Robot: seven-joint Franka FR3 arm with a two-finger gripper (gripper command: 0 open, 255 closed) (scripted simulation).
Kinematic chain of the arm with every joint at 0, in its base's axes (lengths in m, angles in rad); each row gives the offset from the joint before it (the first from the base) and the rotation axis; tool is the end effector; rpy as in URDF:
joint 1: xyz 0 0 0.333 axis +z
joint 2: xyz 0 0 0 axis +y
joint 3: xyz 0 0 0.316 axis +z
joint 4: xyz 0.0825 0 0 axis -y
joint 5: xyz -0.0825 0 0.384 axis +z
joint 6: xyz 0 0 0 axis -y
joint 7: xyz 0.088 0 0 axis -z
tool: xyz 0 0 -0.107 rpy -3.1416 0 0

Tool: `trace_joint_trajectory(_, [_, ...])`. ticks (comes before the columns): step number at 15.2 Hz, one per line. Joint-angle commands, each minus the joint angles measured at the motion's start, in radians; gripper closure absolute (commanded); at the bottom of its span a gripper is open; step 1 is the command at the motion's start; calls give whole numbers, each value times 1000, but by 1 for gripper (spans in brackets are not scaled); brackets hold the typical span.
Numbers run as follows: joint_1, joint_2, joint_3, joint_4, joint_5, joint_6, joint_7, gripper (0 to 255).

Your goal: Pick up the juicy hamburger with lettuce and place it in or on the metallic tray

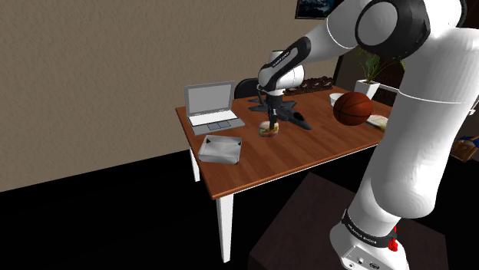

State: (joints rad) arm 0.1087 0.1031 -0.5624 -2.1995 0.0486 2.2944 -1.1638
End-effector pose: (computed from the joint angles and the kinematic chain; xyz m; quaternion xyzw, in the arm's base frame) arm 0.4889 -0.2350 0.3444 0.9426 0.3338 -0.0037 0.0094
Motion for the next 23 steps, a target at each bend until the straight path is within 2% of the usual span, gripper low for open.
trace_joint_trajectory(1, [18,35,20,44,21,-14,28,255])
trace_joint_trajectory(10, [77,222,102,316,101,-118,146,255])
trace_joint_trajectory(19, [94,460,168,703,159,-276,257,255])
trace_joint_trajectory(23, [92,481,173,680,168,-234,252,255])
